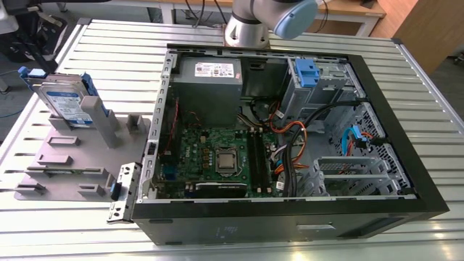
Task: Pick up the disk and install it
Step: 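Reach for the disk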
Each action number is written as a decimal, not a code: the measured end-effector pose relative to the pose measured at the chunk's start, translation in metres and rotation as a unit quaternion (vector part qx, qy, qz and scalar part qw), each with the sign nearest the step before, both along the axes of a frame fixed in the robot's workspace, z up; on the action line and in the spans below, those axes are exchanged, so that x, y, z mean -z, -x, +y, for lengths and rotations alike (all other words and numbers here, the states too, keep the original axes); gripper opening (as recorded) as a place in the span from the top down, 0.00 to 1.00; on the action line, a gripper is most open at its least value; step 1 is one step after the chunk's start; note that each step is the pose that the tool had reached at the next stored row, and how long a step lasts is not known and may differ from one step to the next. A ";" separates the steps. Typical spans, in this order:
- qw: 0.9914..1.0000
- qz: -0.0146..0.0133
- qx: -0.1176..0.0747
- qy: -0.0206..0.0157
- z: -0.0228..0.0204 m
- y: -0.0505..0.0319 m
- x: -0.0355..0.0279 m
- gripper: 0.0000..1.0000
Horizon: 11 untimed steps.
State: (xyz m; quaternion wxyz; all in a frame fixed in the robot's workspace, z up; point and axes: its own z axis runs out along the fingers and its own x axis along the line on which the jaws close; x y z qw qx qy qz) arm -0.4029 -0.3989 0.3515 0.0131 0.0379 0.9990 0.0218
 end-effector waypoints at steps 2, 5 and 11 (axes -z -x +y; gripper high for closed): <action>1.000 0.000 0.000 0.000 0.0000 0.0033 0.0017 0.89; 1.000 0.000 0.000 0.000 0.0000 0.0075 0.0042 0.89; 1.000 0.000 0.000 0.000 0.0024 0.0080 0.0081 0.89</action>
